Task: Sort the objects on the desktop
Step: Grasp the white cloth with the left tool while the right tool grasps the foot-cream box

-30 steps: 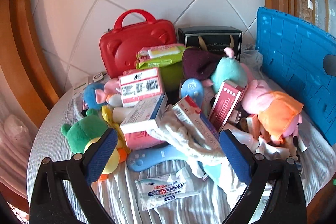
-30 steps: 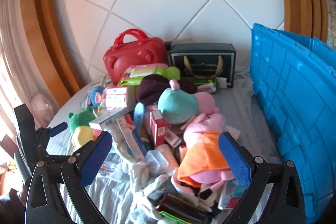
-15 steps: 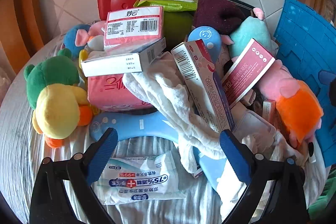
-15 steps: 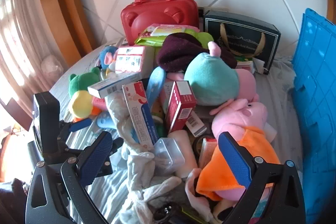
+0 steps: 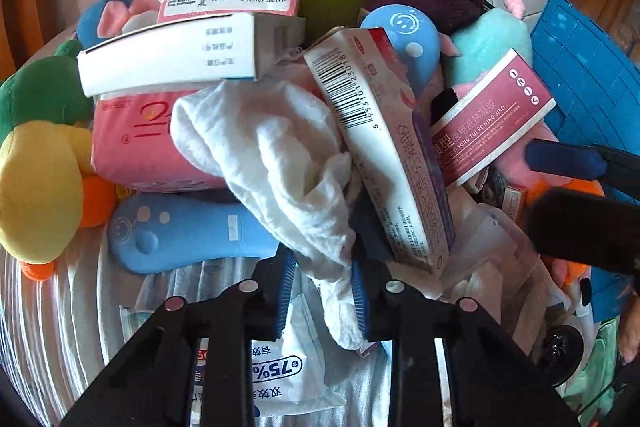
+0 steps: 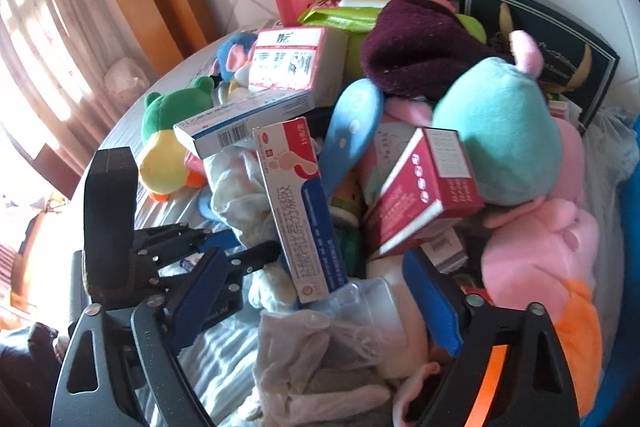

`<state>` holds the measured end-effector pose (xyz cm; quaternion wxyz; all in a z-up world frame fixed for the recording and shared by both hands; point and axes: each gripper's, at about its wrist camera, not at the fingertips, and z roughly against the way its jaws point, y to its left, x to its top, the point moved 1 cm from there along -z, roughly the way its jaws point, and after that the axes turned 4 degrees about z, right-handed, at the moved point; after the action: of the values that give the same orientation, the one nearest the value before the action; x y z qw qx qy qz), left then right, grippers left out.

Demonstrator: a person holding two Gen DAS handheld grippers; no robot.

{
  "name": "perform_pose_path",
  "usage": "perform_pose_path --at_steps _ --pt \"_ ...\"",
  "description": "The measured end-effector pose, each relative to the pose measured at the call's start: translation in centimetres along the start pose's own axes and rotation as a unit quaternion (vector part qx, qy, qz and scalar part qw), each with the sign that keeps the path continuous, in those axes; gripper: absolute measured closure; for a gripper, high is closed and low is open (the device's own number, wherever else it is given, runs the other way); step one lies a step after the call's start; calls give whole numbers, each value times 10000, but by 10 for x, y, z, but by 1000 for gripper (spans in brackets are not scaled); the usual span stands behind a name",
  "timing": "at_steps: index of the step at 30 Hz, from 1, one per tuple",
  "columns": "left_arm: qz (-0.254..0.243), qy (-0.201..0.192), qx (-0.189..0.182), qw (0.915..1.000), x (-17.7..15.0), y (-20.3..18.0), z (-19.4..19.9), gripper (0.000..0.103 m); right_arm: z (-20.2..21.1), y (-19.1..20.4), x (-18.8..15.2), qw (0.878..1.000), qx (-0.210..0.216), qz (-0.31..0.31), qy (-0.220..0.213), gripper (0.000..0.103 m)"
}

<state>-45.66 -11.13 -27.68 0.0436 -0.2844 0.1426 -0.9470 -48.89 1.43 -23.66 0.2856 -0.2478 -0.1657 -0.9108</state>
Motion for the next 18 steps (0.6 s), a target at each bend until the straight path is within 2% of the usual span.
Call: perform_pose_path --at_steps 2,7,8,11,15,18 --pt "-63 12 37 10000 -1 2 3 81 -17 0 7 9997 135 30 221 33" --pt "78 141 -3 9999 -3 16 2 81 -57 1 13 9970 8 291 721 34" --pt "63 138 -8 9999 -4 16 2 81 -63 1 13 9964 -21 327 780 37" --pt "-23 144 -12 9999 -3 14 1 82 -78 1 17 9949 -73 359 941 61" --pt "-119 133 -165 9997 -2 11 5 91 -76 8 12 9948 -188 531 850 63" --pt "-229 47 -243 9994 -2 10 17 92 -54 6 9 9981 -122 259 551 63"
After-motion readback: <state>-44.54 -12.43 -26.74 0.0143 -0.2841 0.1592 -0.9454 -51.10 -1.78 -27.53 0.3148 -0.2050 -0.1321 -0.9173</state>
